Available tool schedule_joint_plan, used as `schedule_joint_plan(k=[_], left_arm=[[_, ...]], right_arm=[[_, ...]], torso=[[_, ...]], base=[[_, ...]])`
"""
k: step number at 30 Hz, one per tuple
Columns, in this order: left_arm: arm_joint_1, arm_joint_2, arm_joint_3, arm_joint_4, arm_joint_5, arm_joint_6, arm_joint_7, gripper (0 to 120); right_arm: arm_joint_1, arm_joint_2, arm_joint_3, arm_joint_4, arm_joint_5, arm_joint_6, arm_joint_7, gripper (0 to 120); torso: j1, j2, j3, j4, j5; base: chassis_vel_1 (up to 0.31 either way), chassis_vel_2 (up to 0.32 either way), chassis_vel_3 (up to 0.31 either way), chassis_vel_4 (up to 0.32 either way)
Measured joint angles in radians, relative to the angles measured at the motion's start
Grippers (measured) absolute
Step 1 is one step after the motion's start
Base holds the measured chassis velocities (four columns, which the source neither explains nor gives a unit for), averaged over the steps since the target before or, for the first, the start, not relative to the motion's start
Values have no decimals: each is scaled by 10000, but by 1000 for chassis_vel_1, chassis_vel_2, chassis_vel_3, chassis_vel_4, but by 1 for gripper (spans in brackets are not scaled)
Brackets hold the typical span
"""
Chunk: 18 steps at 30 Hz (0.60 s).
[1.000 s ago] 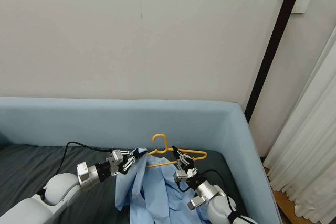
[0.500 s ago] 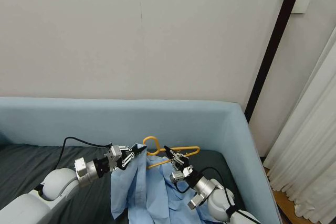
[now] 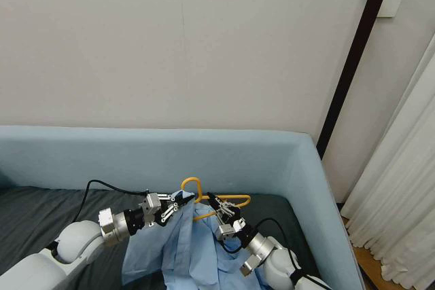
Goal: Pick up the clothes from the sofa and hang them on the clothes hanger.
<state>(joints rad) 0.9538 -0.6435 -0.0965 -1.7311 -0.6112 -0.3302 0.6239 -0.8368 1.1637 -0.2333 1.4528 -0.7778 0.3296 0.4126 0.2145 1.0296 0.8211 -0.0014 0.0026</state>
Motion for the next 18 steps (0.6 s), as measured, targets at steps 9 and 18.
schedule_joint_plan(k=[9, 18], left_arm=[[127, 10, -154, 105, 153, -223, 336, 0], [98, -25, -249, 383, 482, -464, 568, 0]], right_arm=[[109, 25, -198, -37, 1082, -558, 294, 5], [-78, 30, -151, 58, 1880, -1427, 862, 5]], torso=[[0, 0, 0, 0, 0], [0, 0, 0, 0, 0]], base=[[0, 0, 0, 0], [0, 0, 0, 0]])
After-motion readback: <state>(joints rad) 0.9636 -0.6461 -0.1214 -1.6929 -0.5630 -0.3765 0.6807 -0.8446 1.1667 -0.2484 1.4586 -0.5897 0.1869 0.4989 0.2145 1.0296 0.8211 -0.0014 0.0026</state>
